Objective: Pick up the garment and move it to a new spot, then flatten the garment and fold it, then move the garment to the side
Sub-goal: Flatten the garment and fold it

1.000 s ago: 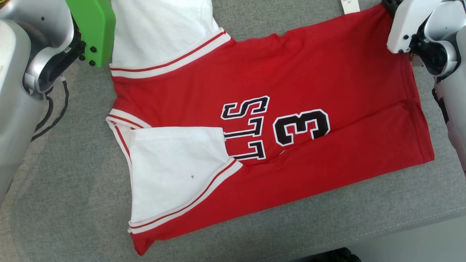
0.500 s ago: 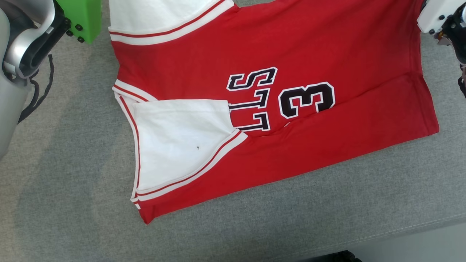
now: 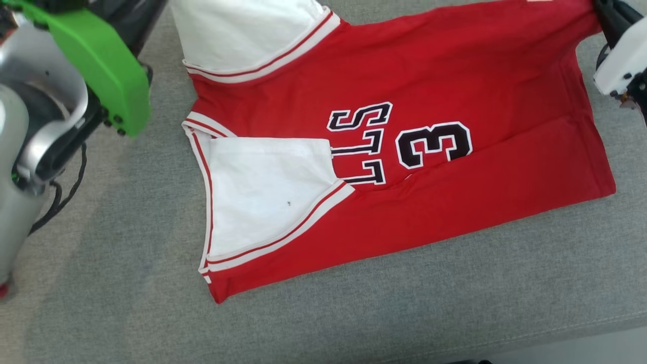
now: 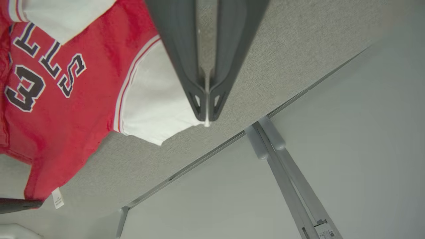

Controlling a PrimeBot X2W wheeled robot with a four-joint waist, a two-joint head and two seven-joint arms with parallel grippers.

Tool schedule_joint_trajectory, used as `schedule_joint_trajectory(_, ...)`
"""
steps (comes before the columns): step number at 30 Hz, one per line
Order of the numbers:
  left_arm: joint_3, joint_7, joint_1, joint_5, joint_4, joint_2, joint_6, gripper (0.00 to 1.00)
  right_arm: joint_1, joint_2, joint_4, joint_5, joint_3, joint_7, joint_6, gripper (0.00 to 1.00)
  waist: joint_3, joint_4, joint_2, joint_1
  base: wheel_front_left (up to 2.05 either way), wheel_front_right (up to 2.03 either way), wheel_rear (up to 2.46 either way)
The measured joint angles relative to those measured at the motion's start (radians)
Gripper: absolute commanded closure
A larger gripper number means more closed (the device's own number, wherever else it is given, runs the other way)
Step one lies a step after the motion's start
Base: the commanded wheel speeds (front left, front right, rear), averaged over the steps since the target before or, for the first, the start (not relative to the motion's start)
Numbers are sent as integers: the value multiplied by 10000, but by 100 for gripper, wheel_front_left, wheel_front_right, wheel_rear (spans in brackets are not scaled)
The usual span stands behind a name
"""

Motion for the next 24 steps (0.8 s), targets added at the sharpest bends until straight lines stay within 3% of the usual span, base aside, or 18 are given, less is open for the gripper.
schedule_joint_trajectory(10, -128, -174, 2414, -288, -2163, 792, 903, 100, 1739, -717, -1089, 307, -217, -178, 0, 100, -626, 238, 0, 0, 0, 0, 0)
schedule_joint_trajectory(24, -393, -548, 5487, -736, -4261, 1595, 2197, 100, 3891, -938, -1860, 431, -602, -453, 0, 100, -1185, 457, 0, -1, 0, 0, 0)
